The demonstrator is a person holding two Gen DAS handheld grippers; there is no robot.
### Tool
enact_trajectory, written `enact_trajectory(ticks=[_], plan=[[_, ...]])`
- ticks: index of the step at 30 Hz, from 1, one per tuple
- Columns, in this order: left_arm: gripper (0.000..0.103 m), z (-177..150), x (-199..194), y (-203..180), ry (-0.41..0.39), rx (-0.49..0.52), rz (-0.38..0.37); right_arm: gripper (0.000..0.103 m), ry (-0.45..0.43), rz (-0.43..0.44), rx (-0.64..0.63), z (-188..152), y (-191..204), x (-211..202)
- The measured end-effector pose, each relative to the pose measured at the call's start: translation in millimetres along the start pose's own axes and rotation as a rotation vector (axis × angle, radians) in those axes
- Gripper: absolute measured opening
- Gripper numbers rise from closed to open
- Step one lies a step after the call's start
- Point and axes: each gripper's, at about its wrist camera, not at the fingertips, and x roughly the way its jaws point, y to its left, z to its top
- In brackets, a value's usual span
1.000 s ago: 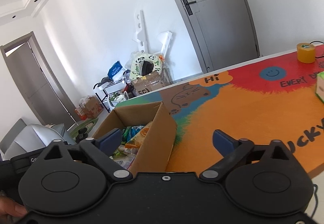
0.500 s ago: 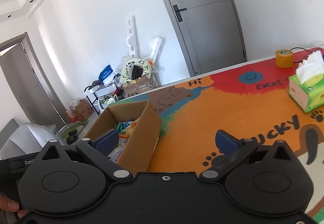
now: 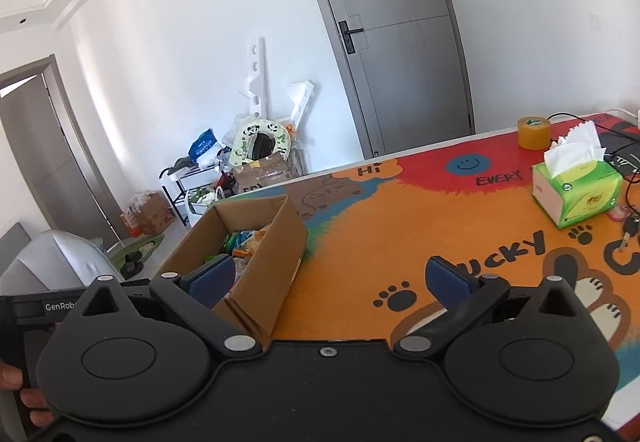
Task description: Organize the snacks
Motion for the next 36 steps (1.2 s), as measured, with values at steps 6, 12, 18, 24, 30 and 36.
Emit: enact_trajectory(ticks=[6,12,18,24,30,36], plan=[[0.102,-5,-21,2,-0.023,0.01,-0.033,0.103,-0.01,-0.008,-0.029,0,7,-15],[0.102,-7,-27,1,-0.03,0.038,-0.064,0.103,0.006,0.001,-0.053,-5,14,-24],[0.102,-14,-24,-1,-0.015,0.056,-0.071,0.103,0.027,0.001,-0.05,-11,13,-23],[0.102,-18,-24,-1,0.0,0.076,-0.065,0.103,0.03,-0.013,-0.059,-13,15,-23],[0.102,-20,-26,-1,0.001,0.095,-0.075,0.103,0.035,-0.014,-0.064,-13,16,-23],[0.102,-20,-26,-1,0.003,0.092,-0.073,0.103,0.042,-0.012,-0.078,-14,19,-22]])
